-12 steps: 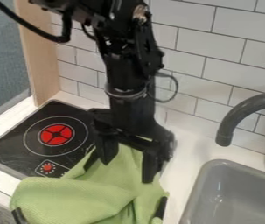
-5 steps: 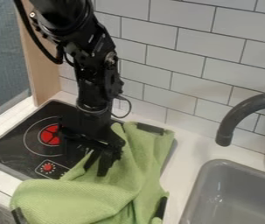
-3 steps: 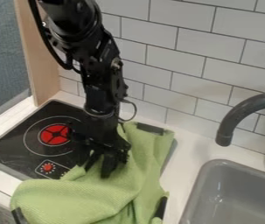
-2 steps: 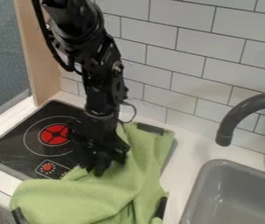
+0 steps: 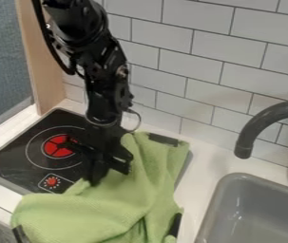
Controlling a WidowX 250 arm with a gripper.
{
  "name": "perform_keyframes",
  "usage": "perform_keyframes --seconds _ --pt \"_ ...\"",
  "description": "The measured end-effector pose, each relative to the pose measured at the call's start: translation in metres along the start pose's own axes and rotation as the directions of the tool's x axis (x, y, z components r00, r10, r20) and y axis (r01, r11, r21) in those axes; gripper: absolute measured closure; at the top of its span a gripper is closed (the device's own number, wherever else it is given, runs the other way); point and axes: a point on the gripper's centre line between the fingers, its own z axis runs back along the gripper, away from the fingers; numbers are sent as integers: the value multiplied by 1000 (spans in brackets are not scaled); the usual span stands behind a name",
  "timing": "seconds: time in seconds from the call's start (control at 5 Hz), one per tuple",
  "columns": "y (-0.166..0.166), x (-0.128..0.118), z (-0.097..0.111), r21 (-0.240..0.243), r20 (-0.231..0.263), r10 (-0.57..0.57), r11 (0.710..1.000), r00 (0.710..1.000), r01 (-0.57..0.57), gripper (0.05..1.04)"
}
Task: Close the burner to the cloth
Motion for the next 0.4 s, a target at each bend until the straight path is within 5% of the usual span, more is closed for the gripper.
perform_keyframes --seconds 0.4 --pt "33 4 18 -48 -5 61 997 998 -61 1033"
